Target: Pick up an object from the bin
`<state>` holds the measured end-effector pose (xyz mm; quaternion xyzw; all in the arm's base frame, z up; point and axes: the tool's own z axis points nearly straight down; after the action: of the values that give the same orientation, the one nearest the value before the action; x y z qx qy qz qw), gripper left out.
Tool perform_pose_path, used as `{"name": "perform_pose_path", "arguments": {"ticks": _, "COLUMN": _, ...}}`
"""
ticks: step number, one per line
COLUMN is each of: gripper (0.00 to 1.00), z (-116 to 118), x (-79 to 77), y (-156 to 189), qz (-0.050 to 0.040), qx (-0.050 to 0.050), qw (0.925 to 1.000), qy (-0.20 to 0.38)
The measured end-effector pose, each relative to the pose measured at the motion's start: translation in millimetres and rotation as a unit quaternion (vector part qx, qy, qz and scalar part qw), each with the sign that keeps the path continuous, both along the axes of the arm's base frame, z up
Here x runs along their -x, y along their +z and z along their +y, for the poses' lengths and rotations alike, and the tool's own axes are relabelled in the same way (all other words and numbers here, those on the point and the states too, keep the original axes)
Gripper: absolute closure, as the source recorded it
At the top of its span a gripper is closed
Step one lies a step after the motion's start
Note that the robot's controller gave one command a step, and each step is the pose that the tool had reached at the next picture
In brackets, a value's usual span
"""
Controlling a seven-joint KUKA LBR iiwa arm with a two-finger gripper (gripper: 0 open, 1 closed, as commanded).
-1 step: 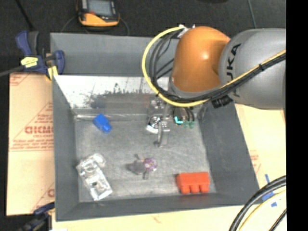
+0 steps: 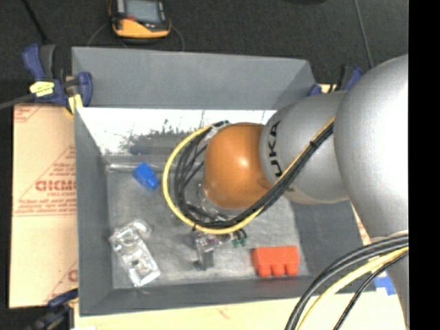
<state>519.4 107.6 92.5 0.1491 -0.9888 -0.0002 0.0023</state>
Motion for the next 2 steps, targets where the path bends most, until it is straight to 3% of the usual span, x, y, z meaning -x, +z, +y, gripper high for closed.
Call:
{"name": "perform_pose_path", "arguments": {"ticks": 1, "gripper": 0.0, "z": -24.9, "x": -56.8, "y": -1.6, "qz": -0.004, "qx": -0.001, "qw": 0.9995, "qy": -0.03}}
{"name": "perform_pose_path", "arguments": {"ticks": 2, "gripper": 0.0, "z": -40.7, "x": -15.5, "y": -23.2, "qz": -0.0017, "qx": 0.0, "qw": 0.9979, "qy": -0.064}}
